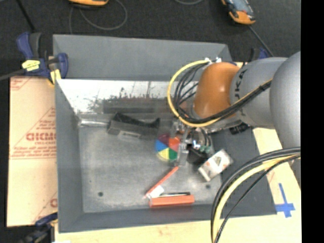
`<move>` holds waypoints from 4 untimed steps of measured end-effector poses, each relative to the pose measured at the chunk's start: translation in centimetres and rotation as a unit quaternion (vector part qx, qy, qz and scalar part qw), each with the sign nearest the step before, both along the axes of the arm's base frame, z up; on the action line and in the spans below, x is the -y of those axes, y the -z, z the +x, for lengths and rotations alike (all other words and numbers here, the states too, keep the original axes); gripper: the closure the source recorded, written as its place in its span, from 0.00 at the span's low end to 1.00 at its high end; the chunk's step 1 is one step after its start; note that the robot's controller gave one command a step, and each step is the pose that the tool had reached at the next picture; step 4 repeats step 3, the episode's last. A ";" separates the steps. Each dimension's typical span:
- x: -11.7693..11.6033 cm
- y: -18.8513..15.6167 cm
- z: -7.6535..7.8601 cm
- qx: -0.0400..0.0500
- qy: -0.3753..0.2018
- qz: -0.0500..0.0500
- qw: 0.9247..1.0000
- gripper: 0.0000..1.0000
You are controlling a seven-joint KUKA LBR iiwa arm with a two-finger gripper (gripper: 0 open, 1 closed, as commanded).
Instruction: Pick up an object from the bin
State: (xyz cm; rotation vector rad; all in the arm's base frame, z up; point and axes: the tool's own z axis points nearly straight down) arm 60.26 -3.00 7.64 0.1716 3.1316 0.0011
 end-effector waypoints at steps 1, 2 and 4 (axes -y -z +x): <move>0.1 1.3 0.1 -0.001 0.029 0.001 1.000 1.00; 0.1 1.3 0.1 -0.001 0.033 0.001 0.999 1.00; 0.1 0.9 0.0 -0.002 0.035 0.001 0.999 1.00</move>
Offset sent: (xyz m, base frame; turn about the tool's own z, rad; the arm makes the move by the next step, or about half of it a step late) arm 0.0000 0.0000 0.0000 0.0000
